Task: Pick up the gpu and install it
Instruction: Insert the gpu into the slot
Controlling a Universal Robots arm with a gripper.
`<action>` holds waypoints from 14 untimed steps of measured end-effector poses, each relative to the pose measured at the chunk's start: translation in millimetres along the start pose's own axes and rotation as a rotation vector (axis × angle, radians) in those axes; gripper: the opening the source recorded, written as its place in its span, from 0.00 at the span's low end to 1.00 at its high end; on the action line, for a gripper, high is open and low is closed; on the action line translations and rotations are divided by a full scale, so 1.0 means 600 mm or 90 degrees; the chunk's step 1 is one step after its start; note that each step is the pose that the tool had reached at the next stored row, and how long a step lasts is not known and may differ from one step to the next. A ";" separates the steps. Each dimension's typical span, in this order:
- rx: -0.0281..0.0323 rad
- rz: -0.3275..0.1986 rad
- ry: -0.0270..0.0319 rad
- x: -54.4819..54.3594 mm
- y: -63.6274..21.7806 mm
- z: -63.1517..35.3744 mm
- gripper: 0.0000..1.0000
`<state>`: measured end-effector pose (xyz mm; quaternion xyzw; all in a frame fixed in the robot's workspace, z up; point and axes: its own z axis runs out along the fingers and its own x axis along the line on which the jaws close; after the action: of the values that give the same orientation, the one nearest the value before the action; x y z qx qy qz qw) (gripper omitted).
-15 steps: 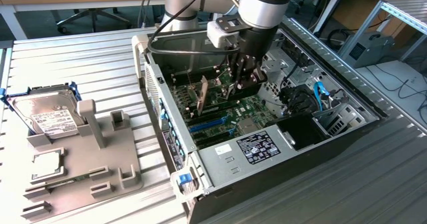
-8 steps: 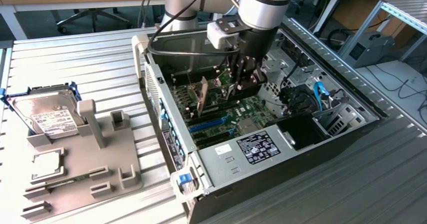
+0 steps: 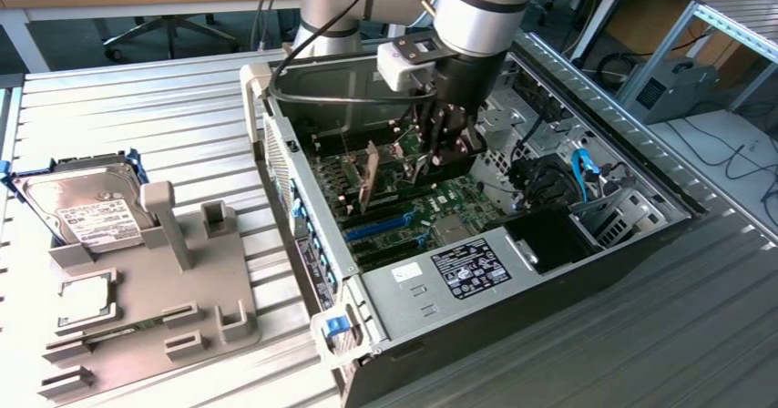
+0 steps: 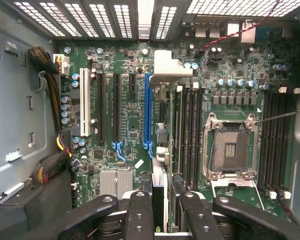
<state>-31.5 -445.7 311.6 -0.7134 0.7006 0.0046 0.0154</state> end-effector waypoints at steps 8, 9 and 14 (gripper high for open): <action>0.0000 0.000 0.0000 0.001 0.002 0.003 0.26; 0.0000 0.000 0.0000 0.001 0.002 0.003 0.26; 0.0000 0.000 0.0000 0.001 0.003 0.005 0.26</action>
<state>-33.2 -446.5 308.8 -0.7134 0.7006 0.0046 0.0154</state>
